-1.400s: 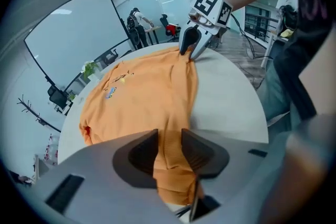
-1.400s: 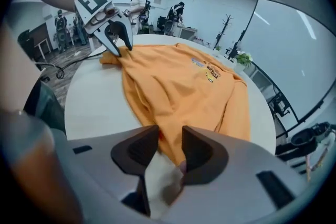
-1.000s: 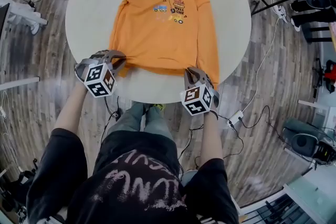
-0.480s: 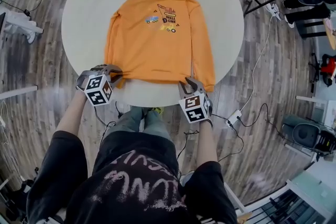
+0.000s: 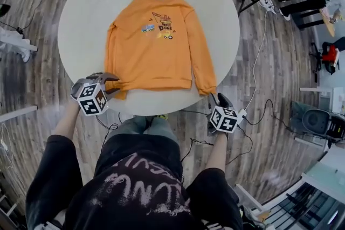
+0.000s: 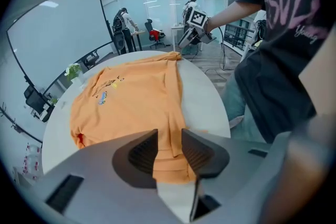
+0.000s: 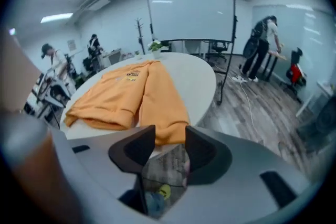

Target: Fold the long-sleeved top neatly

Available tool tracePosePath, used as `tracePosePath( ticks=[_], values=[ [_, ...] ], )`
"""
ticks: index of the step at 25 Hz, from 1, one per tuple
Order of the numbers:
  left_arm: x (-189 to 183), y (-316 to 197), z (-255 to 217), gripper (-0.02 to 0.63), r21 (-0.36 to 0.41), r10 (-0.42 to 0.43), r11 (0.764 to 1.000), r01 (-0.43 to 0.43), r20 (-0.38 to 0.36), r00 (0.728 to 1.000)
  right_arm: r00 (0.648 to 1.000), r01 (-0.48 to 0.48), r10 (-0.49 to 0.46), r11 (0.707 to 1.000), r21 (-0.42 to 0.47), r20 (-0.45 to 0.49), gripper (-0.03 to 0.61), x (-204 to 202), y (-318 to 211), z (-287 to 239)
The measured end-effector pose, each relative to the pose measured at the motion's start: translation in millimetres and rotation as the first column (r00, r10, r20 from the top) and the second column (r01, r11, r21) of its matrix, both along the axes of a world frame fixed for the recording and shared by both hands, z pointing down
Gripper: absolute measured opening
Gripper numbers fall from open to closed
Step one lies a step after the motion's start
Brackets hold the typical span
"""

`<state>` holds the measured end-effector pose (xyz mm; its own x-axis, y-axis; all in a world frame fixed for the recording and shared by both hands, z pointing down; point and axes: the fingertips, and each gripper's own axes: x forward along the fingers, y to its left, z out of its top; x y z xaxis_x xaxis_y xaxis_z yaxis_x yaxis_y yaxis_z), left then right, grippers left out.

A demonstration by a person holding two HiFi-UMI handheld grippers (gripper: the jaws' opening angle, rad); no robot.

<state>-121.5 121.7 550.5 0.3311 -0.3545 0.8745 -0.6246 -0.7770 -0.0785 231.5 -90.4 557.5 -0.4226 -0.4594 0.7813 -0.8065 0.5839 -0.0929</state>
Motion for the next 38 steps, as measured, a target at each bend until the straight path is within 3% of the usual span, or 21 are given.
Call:
tracePosePath(
  ticks=[2,5,13,15,19,22,29,38],
  values=[
    [-6.2,-6.1,-3.1,0.152,0.008,0.005,1.000,-0.005,0.007,1.000,0.990,-0.105,0.109,0.993,-0.051,0.086,0.201,10.6,0.7,3.4],
    [-5.6,-19.4,-8.5,0.152,0.021,0.009,1.000,-0.009,0.009,1.000,0.966,-0.184,0.200,0.977,-0.113,0.161,0.221,17.5,1.0,13.9],
    [24.6,-69.4,-7.3,0.152,0.016,0.048,0.999,-0.049,0.033,0.998,0.914,-0.209,0.278,0.946,-0.246,0.294,0.230,9.5,-7.8,36.8],
    [34.2,-81.9,-5.7,0.152,0.010,0.066,0.998,-0.066,0.036,0.997,0.913,-0.210,0.282,0.945,-0.252,0.294,0.210,9.0,-11.9,37.8],
    [51.6,-100.8,-6.0,0.152,0.011,0.093,0.996,-0.093,0.035,0.995,0.892,-0.230,0.313,0.935,-0.271,0.325,0.059,11.0,-21.5,34.8],
    [61.9,-105.8,-3.3,0.152,0.009,0.094,0.995,-0.094,0.026,0.995,0.875,-0.223,0.329,0.925,-0.309,0.355,0.024,11.9,-23.2,33.3],
    [69.4,-101.6,4.7,0.150,-0.001,0.095,0.995,-0.095,0.042,0.995,0.907,-0.239,0.294,0.949,-0.208,0.301,0.018,36.9,-47.9,17.4],
    [76.0,-102.8,11.3,0.150,-0.025,0.069,0.997,-0.069,0.035,0.997,0.929,-0.270,0.271,0.962,-0.042,0.250,0.018,78.6,-145.6,-39.2]
  ],
)
